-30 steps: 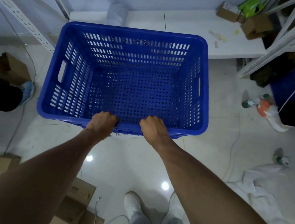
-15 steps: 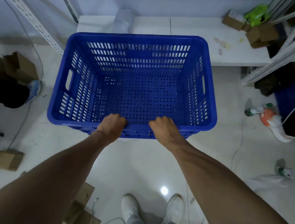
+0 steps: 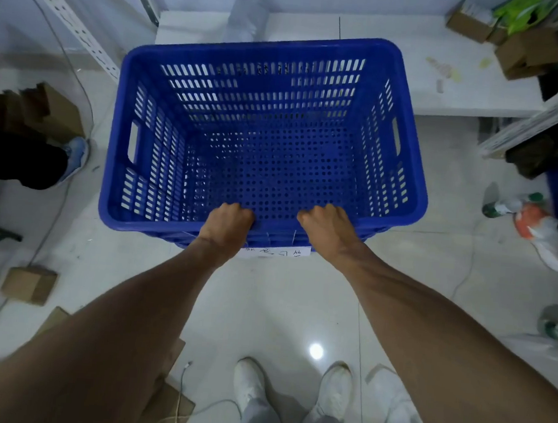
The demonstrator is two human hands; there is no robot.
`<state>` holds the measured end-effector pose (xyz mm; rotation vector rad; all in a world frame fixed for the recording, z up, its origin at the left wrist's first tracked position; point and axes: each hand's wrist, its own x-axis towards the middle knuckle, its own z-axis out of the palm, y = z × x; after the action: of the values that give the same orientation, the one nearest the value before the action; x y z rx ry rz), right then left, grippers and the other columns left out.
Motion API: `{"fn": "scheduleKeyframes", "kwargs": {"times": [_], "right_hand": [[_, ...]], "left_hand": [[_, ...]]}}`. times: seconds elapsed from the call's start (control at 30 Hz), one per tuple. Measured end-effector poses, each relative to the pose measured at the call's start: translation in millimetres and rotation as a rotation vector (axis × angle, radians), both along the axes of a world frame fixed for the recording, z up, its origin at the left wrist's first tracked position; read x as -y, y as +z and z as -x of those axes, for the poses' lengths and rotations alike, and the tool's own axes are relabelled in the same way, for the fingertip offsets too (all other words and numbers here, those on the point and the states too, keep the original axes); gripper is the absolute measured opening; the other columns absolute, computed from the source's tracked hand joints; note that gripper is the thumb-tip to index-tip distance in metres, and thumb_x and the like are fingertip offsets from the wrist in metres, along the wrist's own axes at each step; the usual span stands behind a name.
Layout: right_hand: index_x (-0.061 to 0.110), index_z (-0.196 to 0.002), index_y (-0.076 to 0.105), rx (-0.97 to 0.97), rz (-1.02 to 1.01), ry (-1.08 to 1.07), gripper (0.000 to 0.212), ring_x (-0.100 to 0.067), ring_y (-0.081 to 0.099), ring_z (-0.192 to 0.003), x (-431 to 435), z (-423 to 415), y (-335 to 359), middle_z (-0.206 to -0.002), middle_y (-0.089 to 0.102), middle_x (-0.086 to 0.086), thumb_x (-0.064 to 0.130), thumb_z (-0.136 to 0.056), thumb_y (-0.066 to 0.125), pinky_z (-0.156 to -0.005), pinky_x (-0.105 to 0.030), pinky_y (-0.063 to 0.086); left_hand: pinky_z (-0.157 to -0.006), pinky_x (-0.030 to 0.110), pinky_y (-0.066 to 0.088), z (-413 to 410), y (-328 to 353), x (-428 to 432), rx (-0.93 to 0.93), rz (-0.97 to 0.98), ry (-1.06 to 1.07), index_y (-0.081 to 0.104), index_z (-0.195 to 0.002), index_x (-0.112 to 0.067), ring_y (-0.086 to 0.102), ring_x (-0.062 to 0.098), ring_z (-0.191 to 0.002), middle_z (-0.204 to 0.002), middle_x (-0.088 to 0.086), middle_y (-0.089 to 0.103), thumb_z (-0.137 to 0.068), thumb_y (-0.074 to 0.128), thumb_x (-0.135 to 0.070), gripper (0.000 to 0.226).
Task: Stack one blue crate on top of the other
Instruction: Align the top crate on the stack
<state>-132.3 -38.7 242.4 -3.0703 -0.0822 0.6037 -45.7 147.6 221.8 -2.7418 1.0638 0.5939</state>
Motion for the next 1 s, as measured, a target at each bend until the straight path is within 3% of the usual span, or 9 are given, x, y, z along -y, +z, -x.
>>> {"fn": "scheduleKeyframes", "kwargs": {"times": [0.23, 0.4, 0.73, 0.9, 1.0], "right_hand": [[0.007, -0.088, 0.059, -0.002, 0.011, -0.029, 0.029, -0.024, 0.046, -0.058, -0.9, -4.7, -3.5, -0.052, 0.024, 0.001, -0.019, -0.076, 0.054, -0.058, -0.032, 0.036], [0.013, -0.082, 0.042, 0.018, -0.003, -0.014, 0.032, -0.024, 0.046, -0.06, 0.0, -13.7, -6.0, -0.054, 0.027, 0.001, -0.018, -0.078, 0.052, -0.059, -0.033, 0.035], [0.014, -0.082, 0.042, 0.013, -0.009, -0.028, 0.03, -0.023, 0.047, -0.064, -4.6, -29.3, -3.5, -0.056, 0.028, 0.001, -0.014, -0.082, 0.055, -0.062, -0.034, 0.038], [0.016, -0.078, 0.042, 0.002, 0.01, -0.043, 0.031, -0.022, 0.045, -0.056, -3.6, -31.4, -5.5, -0.053, 0.029, 0.003, -0.007, -0.079, 0.063, -0.058, -0.032, 0.035], [0.014, -0.08, 0.042, -0.006, 0.022, -0.051, 0.033, -0.021, 0.044, -0.058, -6.2, -30.9, -7.5, -0.054, 0.03, 0.001, -0.015, -0.076, 0.058, -0.059, -0.033, 0.035]], "left_hand": [[-0.071, 0.043, 0.059, -7.3, -0.7, -0.6, -0.008, -0.001, -0.02, 0.069, -0.096, -0.014, 0.064, 0.027, -0.074, -0.082, 0.006, 0.068, -0.087, 0.059, 0.004, 0.023], [-0.072, 0.043, 0.058, -20.0, 1.1, 0.0, -0.008, -0.003, -0.035, 0.069, -0.098, -0.014, 0.064, 0.028, -0.077, -0.085, 0.007, 0.068, -0.088, 0.058, 0.002, 0.022], [-0.07, 0.044, 0.059, -40.8, 4.3, -4.3, -0.011, 0.055, -0.045, 0.072, -0.097, -0.014, 0.066, 0.03, -0.072, -0.08, 0.008, 0.069, -0.091, 0.055, 0.0, 0.022], [-0.064, 0.041, 0.058, -43.6, 3.0, -7.4, 0.011, 0.042, -0.071, 0.067, -0.095, -0.019, 0.065, 0.028, -0.069, -0.078, 0.004, 0.068, -0.088, 0.057, -0.001, 0.022], [-0.062, 0.039, 0.058, -45.7, -0.1, -10.4, 0.033, 0.035, -0.091, 0.066, -0.093, -0.021, 0.064, 0.027, -0.066, -0.075, 0.001, 0.067, -0.086, 0.06, -0.001, 0.022]]}}
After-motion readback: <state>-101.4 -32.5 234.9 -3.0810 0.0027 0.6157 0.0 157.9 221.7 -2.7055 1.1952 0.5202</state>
